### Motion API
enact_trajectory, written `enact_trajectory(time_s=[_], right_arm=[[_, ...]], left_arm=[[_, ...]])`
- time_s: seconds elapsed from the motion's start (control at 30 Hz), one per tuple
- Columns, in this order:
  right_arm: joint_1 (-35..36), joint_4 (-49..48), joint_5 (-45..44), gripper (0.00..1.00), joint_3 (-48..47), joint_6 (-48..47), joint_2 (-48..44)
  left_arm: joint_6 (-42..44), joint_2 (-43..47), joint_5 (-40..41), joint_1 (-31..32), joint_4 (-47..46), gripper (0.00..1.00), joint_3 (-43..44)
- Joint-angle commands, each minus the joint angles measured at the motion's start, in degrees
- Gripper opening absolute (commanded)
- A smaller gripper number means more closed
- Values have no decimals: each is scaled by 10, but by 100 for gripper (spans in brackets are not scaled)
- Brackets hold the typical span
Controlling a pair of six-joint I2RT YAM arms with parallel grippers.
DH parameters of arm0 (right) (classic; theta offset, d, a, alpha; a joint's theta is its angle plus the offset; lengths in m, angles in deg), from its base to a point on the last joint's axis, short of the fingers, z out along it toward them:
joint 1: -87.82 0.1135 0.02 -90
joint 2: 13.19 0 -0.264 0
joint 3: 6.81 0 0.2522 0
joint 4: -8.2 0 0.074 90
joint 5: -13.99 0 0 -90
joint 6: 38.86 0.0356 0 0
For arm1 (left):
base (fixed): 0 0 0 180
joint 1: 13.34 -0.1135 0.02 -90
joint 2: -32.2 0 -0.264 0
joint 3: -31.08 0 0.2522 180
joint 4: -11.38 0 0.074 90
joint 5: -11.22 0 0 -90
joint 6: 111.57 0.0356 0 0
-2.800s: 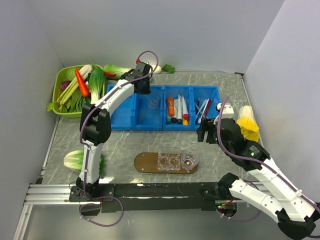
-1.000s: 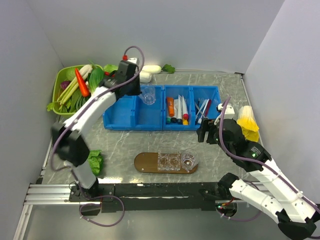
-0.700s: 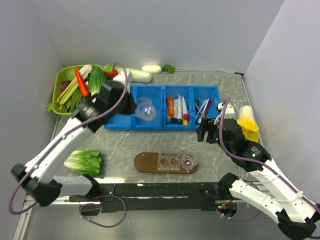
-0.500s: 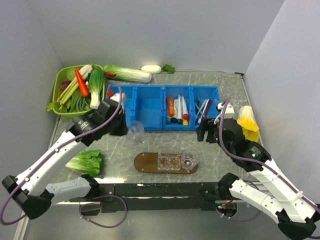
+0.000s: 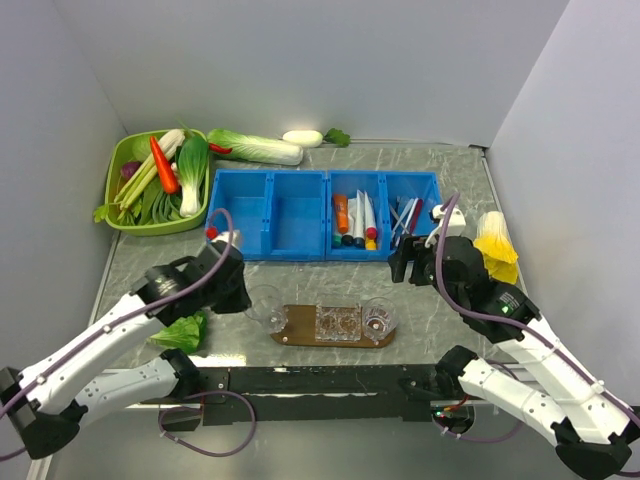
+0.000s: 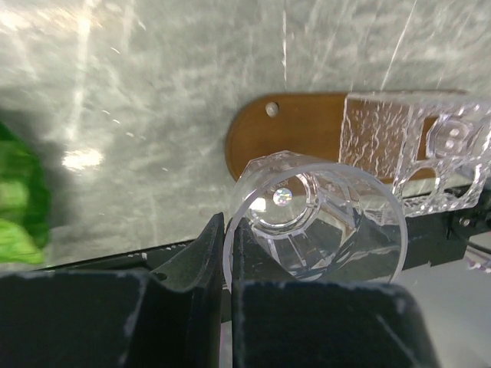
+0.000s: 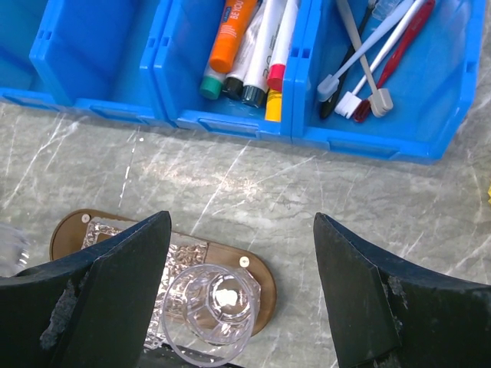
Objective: Prepare toiletry sets of a toothbrush and toothpaste on the tray
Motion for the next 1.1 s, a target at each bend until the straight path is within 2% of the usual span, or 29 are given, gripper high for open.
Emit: enact_trajectory(time_s=[0.0, 0.3, 0.67, 1.07], right_arm=[[-4, -11, -5, 82, 3, 6, -12], [-4, -4, -8, 82, 5, 7, -21], [-4, 4, -12, 82, 5, 4, -37], [-3, 15, -17, 82, 2, 6, -43]], left_arm=[[-59, -26, 0, 56, -73, 1, -12], [-66, -95, 48, 125, -91, 1, 1], [-46, -137, 73, 129, -134, 1, -8], [-28, -165, 99, 129, -139, 1, -2]])
